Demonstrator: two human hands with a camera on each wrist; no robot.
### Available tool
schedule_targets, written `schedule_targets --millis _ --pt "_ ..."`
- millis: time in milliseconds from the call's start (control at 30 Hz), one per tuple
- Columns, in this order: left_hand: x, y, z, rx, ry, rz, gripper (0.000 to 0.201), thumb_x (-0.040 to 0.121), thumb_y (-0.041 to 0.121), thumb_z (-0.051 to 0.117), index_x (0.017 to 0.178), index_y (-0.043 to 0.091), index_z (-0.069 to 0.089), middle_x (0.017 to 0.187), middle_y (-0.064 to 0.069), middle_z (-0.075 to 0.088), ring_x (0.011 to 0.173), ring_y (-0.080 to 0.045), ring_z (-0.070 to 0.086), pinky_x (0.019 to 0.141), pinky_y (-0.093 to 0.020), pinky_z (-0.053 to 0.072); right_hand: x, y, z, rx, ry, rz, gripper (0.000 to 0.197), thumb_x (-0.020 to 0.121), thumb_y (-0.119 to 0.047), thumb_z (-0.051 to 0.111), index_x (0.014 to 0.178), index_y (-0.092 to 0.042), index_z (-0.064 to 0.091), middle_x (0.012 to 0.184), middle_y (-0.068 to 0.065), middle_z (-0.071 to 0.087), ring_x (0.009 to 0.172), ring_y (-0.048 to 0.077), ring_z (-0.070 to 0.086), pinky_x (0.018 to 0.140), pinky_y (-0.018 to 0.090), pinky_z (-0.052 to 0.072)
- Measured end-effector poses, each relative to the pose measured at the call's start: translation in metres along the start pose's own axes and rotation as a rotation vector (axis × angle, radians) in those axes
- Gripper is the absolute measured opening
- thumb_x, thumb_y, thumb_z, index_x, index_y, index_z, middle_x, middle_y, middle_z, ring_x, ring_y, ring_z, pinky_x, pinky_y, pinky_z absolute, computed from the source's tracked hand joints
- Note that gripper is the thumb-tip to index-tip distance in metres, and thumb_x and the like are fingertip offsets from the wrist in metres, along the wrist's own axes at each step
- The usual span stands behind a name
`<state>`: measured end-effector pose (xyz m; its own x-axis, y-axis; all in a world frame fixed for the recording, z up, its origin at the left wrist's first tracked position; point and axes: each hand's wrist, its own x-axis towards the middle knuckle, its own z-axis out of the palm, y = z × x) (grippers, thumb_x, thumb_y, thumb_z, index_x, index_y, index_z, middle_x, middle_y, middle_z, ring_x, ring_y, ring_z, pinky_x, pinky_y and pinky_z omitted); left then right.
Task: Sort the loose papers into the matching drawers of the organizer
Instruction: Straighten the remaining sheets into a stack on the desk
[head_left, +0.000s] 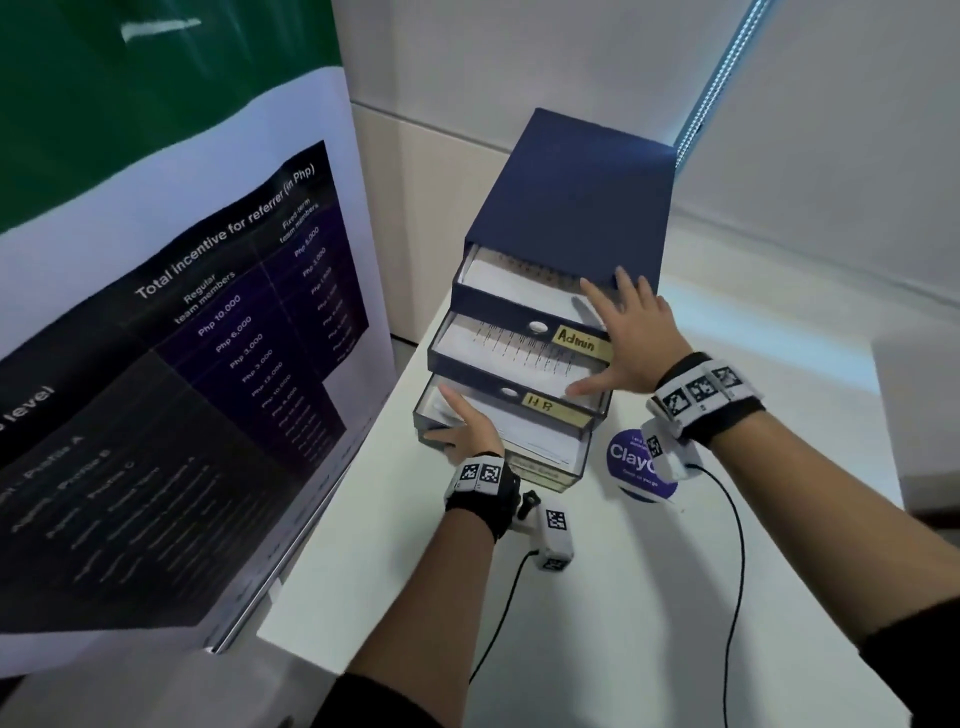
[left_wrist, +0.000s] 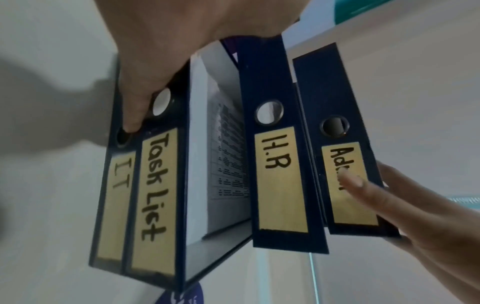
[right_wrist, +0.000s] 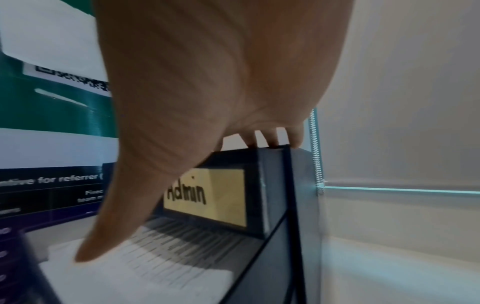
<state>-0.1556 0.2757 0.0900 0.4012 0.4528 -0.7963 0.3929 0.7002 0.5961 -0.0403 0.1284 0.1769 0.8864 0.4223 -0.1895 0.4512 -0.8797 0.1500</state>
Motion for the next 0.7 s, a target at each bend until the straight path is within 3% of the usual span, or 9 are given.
schedule_targets --millis 100,200,267,333,467,533,567,633,700 --pt "0.009 -0.01 0.024 0.122 -0.028 0.106 0.134 0.054 0.103 0.014 0.157 0.019 -0.006 0.165 -0.013 -0.003 0.152 -0.031 0.006 0.122 -0.05 0.007 0.0 -0.008 0.009 -0.077 -0.031 -0.011 0.151 0.041 -0.089 0.068 0.154 -0.031 -0.014 0.161 0.021 -0.016 0.147 0.047 -0.005 0.118 0.059 0.01" --pt "0.019 -0.012 0.051 0.15 0.005 0.144 0.127 0.064 0.097 0.02 0.156 0.015 -0.01 0.163 -0.019 0.008 0.148 -0.037 0.018 0.12 -0.052 0.017 0.004 -0.007 0.012 -0.13 0.045 -0.014 0.154 0.039 -0.087 0.072 0.154 -0.028 -0.012 0.161 0.022 0.0 0.146 0.047 0.012 0.119 0.057 0.015" --pt "0.023 -0.009 0.069 0.15 0.048 0.171 0.126 0.064 0.097 0.016 0.156 0.015 -0.01 0.161 -0.022 0.013 0.146 -0.039 0.021 0.119 -0.052 0.019 0.012 -0.002 0.007 -0.158 0.109 -0.018 0.155 0.038 -0.084 0.076 0.155 -0.024 -0.007 0.155 0.02 0.021 0.137 0.042 0.03 0.117 0.053 0.022" --pt "0.03 -0.006 0.085 0.109 0.063 0.187 0.117 0.07 0.093 0.015 0.156 0.017 -0.01 0.161 -0.022 0.013 0.146 -0.039 0.02 0.12 -0.052 0.017 0.023 0.007 -0.001 -0.148 0.151 -0.002 0.156 0.037 -0.079 0.08 0.156 -0.019 -0.001 0.148 0.015 0.031 0.128 0.036 0.039 0.114 0.05 0.027" --pt "0.043 0.002 0.113 -0.001 0.107 0.22 0.092 0.089 0.078 0.013 0.158 0.02 -0.002 0.164 -0.014 0.011 0.147 -0.035 0.02 0.121 -0.045 0.014 0.044 0.024 -0.011 -0.047 0.111 0.04 0.155 0.035 -0.085 0.075 0.155 -0.013 0.009 0.148 0.012 0.031 0.128 0.034 0.037 0.108 0.047 0.036" --pt "0.054 0.002 0.128 0.045 0.126 0.233 0.092 0.085 0.078 0.005 0.157 0.021 -0.001 0.165 -0.012 0.006 0.147 -0.036 0.02 0.121 -0.046 0.014 0.052 0.03 -0.013 -0.067 0.078 0.021 0.151 0.036 -0.092 0.066 0.154 -0.012 0.014 0.149 0.013 0.03 0.128 0.034 0.037 0.105 0.046 0.038" --pt "0.056 0.003 0.135 0.139 0.135 0.266 0.083 0.091 0.069 0.006 0.157 0.02 -0.004 0.164 -0.015 0.001 0.146 -0.039 0.02 0.12 -0.048 0.016 0.056 0.033 -0.014 -0.094 0.066 0.01 0.15 0.037 -0.093 0.064 0.153 -0.012 0.016 0.148 0.013 0.03 0.126 0.034 0.037 0.103 0.045 0.039" --pt "0.061 0.006 0.15 0.19 0.198 0.299 0.057 0.106 0.029 0.016 0.156 0.014 -0.007 0.162 -0.025 -0.005 0.142 -0.045 0.025 0.116 -0.051 0.022 0.063 0.036 -0.02 -0.131 0.034 -0.009 0.147 0.039 -0.092 0.065 0.154 -0.015 0.015 0.146 0.012 0.031 0.125 0.034 0.037 0.101 0.045 0.042" --pt "0.068 0.009 0.168 0.227 0.245 0.311 0.056 0.106 0.013 0.02 0.156 0.011 -0.007 0.161 -0.026 -0.003 0.137 -0.045 0.032 0.113 -0.051 0.029 0.072 0.041 -0.027 -0.113 0.004 -0.024 0.141 0.042 -0.087 0.071 0.154 -0.02 0.017 0.145 0.011 0.031 0.126 0.034 0.037 0.1 0.045 0.043"
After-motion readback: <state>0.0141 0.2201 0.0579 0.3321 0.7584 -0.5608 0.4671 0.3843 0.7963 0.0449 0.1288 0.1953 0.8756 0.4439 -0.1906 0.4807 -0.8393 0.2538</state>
